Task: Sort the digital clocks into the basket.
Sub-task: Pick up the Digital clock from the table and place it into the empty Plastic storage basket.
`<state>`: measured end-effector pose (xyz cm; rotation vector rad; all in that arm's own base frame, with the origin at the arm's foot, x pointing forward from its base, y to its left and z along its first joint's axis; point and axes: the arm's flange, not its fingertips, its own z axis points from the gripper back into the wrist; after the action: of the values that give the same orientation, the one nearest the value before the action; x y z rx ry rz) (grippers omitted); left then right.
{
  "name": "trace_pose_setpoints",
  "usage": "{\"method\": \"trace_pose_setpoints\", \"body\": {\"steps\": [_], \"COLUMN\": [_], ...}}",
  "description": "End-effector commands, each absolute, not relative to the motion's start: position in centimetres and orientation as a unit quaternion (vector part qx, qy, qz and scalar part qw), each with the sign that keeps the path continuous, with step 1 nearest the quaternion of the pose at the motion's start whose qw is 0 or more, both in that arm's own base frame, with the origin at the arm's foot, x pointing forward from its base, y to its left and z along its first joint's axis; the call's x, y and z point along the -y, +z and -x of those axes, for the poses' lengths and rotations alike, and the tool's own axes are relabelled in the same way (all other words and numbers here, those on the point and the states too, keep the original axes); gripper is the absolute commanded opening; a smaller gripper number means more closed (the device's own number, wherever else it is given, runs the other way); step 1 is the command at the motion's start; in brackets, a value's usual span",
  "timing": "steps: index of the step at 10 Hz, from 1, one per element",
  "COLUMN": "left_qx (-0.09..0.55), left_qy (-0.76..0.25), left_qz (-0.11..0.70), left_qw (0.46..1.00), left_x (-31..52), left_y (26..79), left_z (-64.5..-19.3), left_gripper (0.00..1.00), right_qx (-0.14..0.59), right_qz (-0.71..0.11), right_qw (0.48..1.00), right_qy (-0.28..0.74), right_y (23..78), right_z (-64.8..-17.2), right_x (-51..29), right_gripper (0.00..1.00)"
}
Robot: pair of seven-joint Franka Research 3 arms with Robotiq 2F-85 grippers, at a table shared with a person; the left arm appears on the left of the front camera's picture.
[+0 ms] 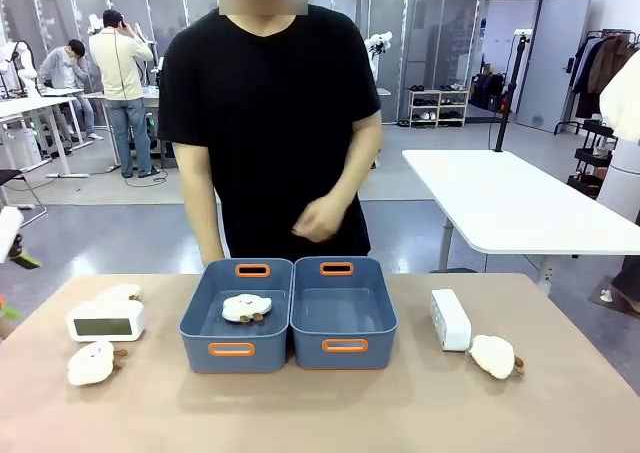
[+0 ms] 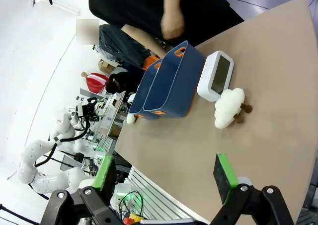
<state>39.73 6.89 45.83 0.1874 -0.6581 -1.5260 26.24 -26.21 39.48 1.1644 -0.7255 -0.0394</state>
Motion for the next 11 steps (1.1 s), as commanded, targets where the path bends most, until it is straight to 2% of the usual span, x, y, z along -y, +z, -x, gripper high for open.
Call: {"method": "trace_pose_setpoints", "body": {"steps": [1, 2, 4, 5, 8, 9, 10, 11], "left_qx": [0.323, 0.292, 0.299, 0.259, 0.126, 0.101, 0.074, 0.079], "left_qy": [-0.622, -0.677, -0.660, -0.660, -0.692, -0.692, -0.690, -0.690], "left_qz": [-0.077, -0.083, -0.089, -0.137, -0.108, -0.089, -0.073, -0.064], "left_qw": [0.709, 0.670, 0.683, 0.692, 0.703, 0.709, 0.716, 0.717], "left_x": [-9.4, -6.9, -8.0, -8.4, -4.4, -2.5, -1.4, -0.8], "left_y": [44.5, 45.8, 45.0, 46.5, 46.6, 45.3, 44.2, 43.2], "left_z": [-40.0, -39.7, -40.3, -38.0, -45.4, -49.0, -50.7, -52.5], "left_gripper": [1.00, 1.00, 1.00, 1.00, 1.00, 1.00, 1.00, 1.00], "right_qx": [0.339, 0.339, 0.339, 0.339, 0.339, 0.339, 0.339, 0.339], "right_qz": [-0.539, -0.539, -0.539, -0.539, -0.539, -0.539, -0.539, -0.539], "right_qw": [0.771, 0.771, 0.771, 0.771, 0.771, 0.771, 0.771, 0.771], "right_qy": [-0.013, -0.013, -0.013, -0.013, -0.013, -0.013, -0.013, -0.013], "right_y": [39.5, 39.5, 39.5, 39.5, 39.5, 39.5, 39.5, 39.5], "right_z": [-26.1, -26.1, -26.1, -26.1, -26.1, -26.1, -26.1, -26.1], "right_x": [26.3, 26.3, 26.3, 26.3, 26.3, 26.3, 26.3, 26.3], "right_gripper": [1.00, 1.00, 1.00, 1.00, 1.00, 1.00, 1.00, 1.00]}}
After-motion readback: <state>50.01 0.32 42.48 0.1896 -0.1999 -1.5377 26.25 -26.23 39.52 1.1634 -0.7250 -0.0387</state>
